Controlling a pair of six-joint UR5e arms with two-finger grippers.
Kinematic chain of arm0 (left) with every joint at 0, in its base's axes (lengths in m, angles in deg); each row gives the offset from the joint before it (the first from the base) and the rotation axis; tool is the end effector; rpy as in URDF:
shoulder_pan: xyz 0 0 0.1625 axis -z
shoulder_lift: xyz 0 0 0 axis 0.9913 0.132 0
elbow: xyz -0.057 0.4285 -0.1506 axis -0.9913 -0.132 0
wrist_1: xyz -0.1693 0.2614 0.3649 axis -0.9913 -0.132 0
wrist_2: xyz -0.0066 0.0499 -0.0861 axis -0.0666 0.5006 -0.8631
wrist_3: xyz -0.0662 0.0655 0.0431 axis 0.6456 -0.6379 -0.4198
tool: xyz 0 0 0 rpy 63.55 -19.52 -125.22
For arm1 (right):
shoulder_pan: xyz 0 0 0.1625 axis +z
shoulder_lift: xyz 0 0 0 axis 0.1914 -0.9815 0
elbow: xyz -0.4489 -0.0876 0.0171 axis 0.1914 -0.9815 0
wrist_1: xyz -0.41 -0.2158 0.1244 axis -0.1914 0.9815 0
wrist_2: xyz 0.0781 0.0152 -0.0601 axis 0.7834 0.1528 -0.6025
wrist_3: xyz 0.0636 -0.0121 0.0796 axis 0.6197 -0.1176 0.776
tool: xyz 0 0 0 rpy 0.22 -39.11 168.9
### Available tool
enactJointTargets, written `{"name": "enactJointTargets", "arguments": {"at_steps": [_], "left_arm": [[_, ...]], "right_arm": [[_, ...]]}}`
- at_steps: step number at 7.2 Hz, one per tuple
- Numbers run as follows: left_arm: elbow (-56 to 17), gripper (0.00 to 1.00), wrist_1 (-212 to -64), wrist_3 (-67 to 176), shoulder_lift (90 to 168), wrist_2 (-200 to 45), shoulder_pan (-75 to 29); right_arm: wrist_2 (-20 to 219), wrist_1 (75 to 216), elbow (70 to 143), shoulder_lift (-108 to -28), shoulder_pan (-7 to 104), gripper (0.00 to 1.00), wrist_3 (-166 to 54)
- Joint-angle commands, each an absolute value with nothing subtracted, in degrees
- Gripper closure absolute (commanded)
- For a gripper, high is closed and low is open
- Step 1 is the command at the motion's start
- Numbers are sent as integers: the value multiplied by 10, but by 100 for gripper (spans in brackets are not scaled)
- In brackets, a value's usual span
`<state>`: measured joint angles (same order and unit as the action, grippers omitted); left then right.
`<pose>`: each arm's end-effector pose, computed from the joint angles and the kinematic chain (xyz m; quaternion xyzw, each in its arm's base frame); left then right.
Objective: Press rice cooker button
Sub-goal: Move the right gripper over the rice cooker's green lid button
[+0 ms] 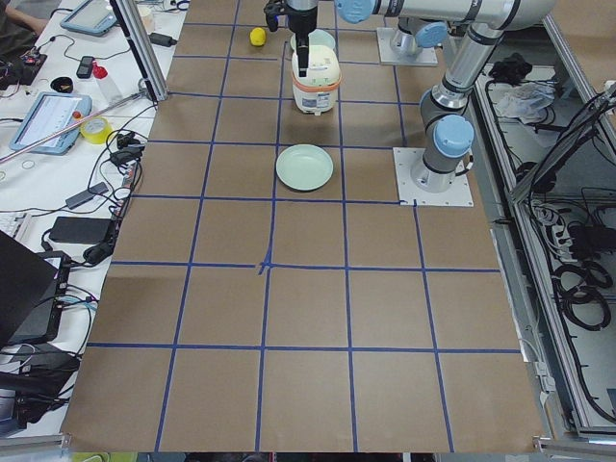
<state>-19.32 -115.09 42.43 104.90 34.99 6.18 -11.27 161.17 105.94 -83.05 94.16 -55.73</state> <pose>-0.1180 -0.5291 0.5446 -0.0369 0.9993 -0.0032 0.0107 0.2865 -0.5300 0.4503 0.0145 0.9989 0.0447 0.0078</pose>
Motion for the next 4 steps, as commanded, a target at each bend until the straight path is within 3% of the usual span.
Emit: {"name": "enactJointTargets", "arguments": {"at_steps": [1,4], "left_arm": [[-193,0,-1151,424,1049,350,62],[-193,0,-1151,425,1049,350,62]], "right_arm": [[-115,1697,1120,-825,973,98,-525],[-113,1717,1146,-824,981,99,-525]]}}
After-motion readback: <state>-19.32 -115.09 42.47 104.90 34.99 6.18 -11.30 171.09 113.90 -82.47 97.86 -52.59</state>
